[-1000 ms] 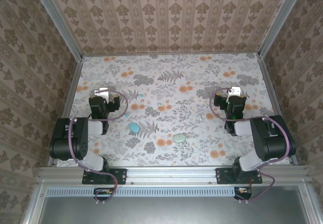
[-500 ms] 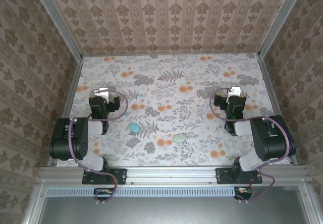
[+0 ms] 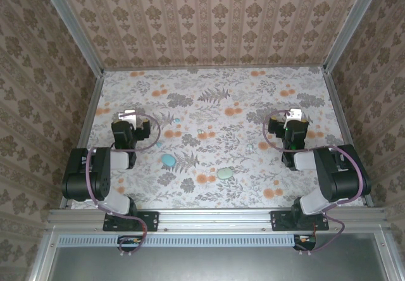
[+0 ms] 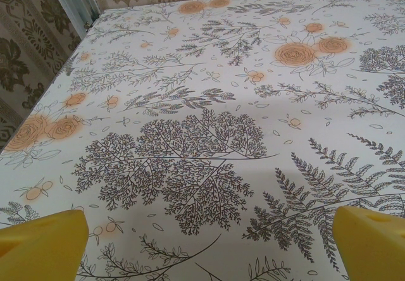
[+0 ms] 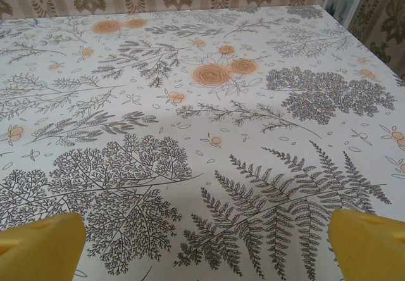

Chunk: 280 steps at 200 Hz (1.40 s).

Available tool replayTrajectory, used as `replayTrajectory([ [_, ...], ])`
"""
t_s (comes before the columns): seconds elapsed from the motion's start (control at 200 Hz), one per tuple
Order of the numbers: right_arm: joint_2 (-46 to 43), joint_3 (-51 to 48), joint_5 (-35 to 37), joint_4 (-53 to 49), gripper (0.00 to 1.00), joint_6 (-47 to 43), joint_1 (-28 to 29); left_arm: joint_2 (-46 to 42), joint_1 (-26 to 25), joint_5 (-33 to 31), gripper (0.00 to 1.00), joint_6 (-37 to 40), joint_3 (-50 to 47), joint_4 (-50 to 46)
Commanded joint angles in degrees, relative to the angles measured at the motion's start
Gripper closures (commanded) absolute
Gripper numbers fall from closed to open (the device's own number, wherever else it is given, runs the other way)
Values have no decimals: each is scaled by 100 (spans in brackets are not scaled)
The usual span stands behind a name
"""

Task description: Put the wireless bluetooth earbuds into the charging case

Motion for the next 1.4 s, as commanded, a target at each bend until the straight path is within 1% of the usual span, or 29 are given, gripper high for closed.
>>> replayTrajectory([
  [0.0, 6, 103, -133, 163, 0, 27, -11, -29, 47, 86, 0, -25, 101, 18],
  [0.435, -14, 93, -182, 171, 0, 11, -11, -33, 82, 177, 0, -31, 82, 42],
  [0.54, -214, 201, -273, -178, 0, -32, -6, -143, 81, 108, 0, -58, 123, -124],
  [0.61, -548, 412, -220, -868, 0, -82, 51, -356, 82, -78, 0, -143, 82, -220],
  [0.635, -726, 560, -168, -1298, 0, -35, 74, -434, 81, -153, 0, -160, 60, -255],
  [0.715, -1264, 1215, -133, -3123, 0, 366, 82, -785, 65, -313, 0, -203, 75, -577],
  [0.82, -1550, 1882, -202, -4694, 0, 770, 102, -1360, 3, -624, 0, -274, 327, -1454],
  [0.9, -1684, 2243, -239, -5559, 0, 1019, 195, -1774, -7, -759, 0, -683, 652, -2311],
  [0.95, -1733, 2413, -197, -6017, 0, 1092, 354, -1997, -6, -759, 0, -972, 935, -3002],
  [0.99, -1762, 2514, 2, -6356, 0, 1190, 565, -2147, -13, -776, 0, -1209, 1206, -3644],
  [1.065, -1789, 2670, 231, -6905, 0, 1337, 1097, -2332, -23, -712, 0, -1454, 1646, -4650],
  [1.135, -1807, 2761, 364, -7363, 0, 1474, 1708, -2498, -67, -705, 0, -1573, 1886, -5293],
  [1.24, -1871, 2788, 309, -7961, 0, 1904, 2561, -2791, -176, -638, 0, -1766, 1988, -5880],
  [1.3, -1935, 2729, 162, -8270, 0, 2149, 2984, -2932, -269, -364, 0, -1798, 1947, -6030],
  [1.35, -1985, 2654, 71, -8420, 0, 2342, 3322, -3001, -440, -125, 0, -1715, 1877, -6063],
  [1.395, -2008, 2605, -3, -8540, 0, 2504, 3621, -3000, -689, -97, 0, -1640, 1837, -6097],
])
